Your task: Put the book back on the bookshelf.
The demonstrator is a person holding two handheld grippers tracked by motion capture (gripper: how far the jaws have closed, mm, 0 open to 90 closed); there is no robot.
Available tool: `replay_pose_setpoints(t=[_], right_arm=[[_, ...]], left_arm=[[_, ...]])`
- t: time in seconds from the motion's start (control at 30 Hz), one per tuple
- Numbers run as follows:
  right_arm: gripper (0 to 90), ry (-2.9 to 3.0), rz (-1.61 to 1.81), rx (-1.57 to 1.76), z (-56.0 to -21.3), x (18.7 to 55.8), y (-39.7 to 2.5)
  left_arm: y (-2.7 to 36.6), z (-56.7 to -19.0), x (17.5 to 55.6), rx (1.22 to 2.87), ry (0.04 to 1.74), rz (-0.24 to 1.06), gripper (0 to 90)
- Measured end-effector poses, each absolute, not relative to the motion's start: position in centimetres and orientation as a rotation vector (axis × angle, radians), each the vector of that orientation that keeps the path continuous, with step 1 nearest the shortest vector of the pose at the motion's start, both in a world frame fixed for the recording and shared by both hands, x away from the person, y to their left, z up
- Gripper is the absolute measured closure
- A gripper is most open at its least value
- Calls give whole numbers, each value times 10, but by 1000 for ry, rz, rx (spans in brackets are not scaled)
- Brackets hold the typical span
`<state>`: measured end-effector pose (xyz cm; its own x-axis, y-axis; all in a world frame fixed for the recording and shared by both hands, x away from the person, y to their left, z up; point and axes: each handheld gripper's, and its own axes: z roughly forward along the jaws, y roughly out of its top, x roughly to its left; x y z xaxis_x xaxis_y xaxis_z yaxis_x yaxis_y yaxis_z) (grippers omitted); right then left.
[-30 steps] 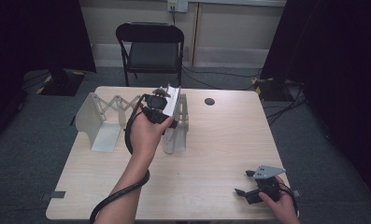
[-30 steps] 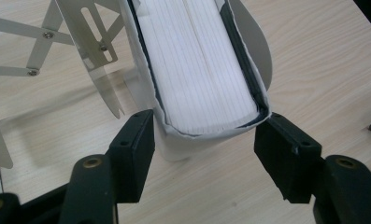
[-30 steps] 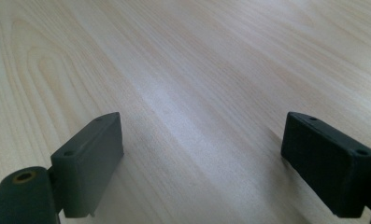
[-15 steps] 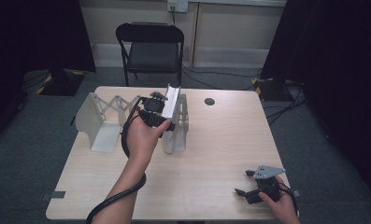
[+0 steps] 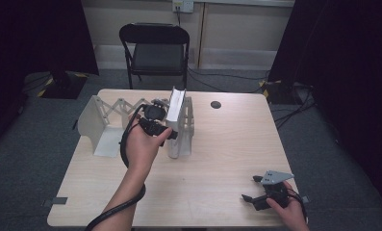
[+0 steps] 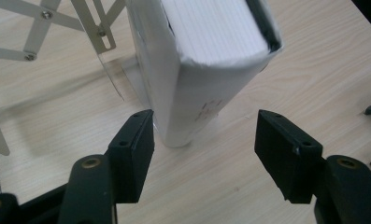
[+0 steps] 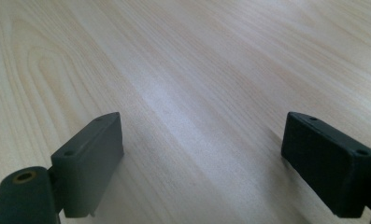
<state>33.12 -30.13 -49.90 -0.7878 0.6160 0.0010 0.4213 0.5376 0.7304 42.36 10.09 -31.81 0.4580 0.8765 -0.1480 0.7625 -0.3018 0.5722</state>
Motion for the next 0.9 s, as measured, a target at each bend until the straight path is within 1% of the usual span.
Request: replay_pose_setpoints(t=[0.33,0.57,0.8,0.9], right_arm=[[124,2520,1094,868,-499,331,-301],[124,2521,1094,869,-499,331,-301],[123,2522,1094,868,-499,331,-301],[123,2522,1094,868,-499,331,-301]], left_arm=[[109,-330,419,2122,1355,244,374],[112,-336,416,2135,1303,256,355],[114,-342,412,2137,1286,261,354],[115,-346,411,2137,1277,263,338]])
